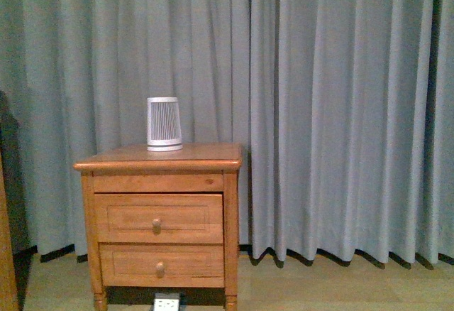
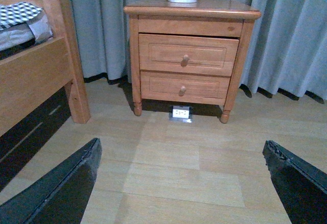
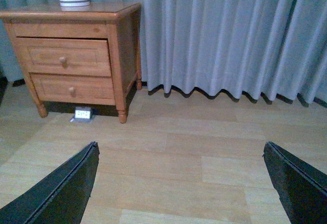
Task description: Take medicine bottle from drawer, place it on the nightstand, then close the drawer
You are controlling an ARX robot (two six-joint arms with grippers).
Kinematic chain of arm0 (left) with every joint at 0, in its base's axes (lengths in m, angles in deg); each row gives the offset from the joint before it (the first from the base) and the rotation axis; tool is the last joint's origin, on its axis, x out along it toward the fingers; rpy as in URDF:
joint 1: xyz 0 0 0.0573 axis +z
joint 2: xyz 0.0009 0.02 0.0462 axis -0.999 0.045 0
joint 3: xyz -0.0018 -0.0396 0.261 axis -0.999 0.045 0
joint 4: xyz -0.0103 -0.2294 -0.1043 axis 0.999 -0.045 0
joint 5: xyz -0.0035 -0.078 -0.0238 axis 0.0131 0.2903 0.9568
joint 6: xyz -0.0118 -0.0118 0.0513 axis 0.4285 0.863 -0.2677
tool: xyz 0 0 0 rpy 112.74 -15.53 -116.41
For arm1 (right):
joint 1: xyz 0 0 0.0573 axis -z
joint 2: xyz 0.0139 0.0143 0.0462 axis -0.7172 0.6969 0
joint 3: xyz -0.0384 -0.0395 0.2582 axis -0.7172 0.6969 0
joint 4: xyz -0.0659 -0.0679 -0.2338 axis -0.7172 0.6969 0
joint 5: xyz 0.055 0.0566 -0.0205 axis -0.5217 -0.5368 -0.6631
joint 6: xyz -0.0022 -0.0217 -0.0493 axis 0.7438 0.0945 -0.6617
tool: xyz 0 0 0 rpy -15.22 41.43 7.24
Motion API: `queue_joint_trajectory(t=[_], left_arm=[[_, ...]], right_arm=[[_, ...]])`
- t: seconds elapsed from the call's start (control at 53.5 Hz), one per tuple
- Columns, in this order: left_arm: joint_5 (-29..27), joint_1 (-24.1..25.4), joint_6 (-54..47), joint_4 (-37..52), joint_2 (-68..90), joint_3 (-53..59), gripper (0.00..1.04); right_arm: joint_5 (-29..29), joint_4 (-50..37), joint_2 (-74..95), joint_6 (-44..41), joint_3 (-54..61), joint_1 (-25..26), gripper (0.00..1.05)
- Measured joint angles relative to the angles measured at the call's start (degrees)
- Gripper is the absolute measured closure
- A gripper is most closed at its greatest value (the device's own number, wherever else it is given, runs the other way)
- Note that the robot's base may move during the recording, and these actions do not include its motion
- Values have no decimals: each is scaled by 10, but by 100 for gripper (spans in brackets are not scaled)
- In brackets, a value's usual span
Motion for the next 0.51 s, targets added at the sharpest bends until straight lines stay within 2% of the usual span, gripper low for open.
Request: queue_joint_trajectory(t=[0.505], left_arm=[[0,0,0,0,0,0,7]], right_arm=[[0,0,0,0,0,0,7]])
